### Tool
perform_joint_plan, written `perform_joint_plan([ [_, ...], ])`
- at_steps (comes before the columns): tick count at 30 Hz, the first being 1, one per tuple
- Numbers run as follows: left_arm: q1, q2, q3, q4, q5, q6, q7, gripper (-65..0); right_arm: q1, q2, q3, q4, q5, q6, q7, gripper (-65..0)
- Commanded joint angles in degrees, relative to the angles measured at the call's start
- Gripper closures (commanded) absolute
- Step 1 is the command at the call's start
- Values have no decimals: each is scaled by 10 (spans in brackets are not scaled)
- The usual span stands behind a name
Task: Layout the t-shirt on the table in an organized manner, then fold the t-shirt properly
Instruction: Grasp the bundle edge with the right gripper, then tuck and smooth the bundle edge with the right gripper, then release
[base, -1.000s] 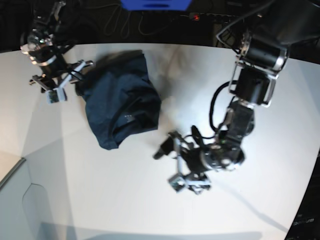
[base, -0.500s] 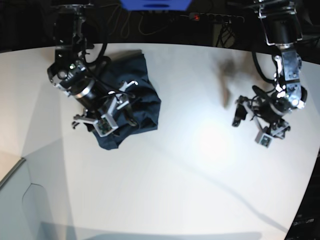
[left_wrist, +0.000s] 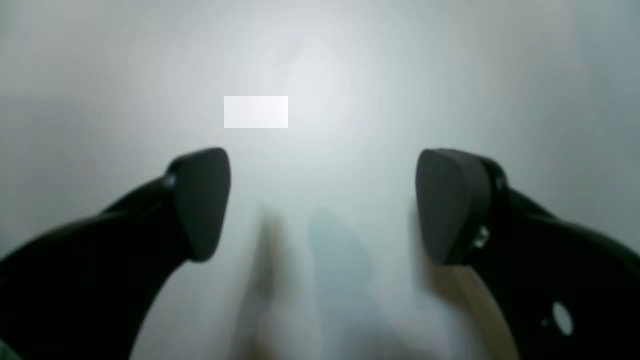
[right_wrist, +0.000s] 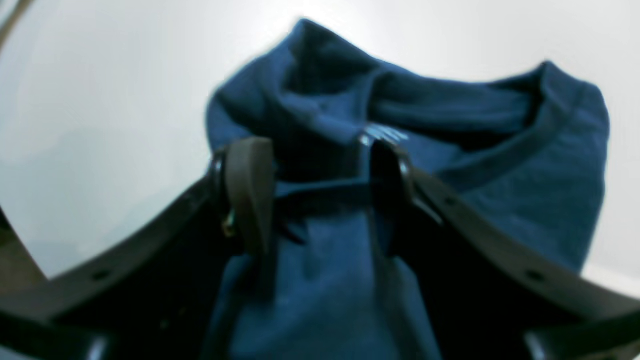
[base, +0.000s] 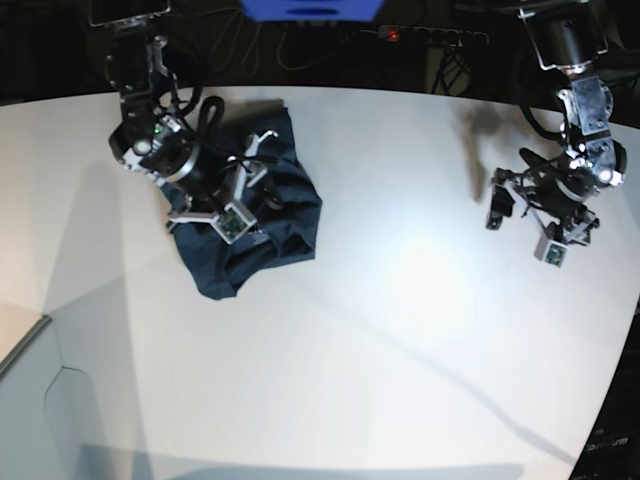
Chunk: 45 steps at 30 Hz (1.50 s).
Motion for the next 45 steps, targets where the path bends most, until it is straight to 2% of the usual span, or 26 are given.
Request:
perform_joint_plan([
  [1,-10,-5,-1,10,-9,0,-13,-563,7,0,0,9,10,2,15,-292],
  [13,-12,-4,1,5,-9,0,-15,-563,54,7,-2,-55,10,2,15,-292],
  [19,-12,-4,1,4,-9,0,-15,-563,66,8,-43,-55,10,2,15,-292],
  [24,-10,-3,1,4,-9,0,-15,-563,95,-3,-54,-69,10,2,16,-292],
  [29,-6,8,-2,6,-9,0,-14,-563,147,-21,-35,-123,10,2,16,-292],
  [36,3,20,-3,10,-9,0,-13,-563,188,-37,-6,-132,10,2,16,-292],
  [45,13,20,-3,11,-9,0,-13,-563,206,-17,98,-123,10,2,15,-291],
])
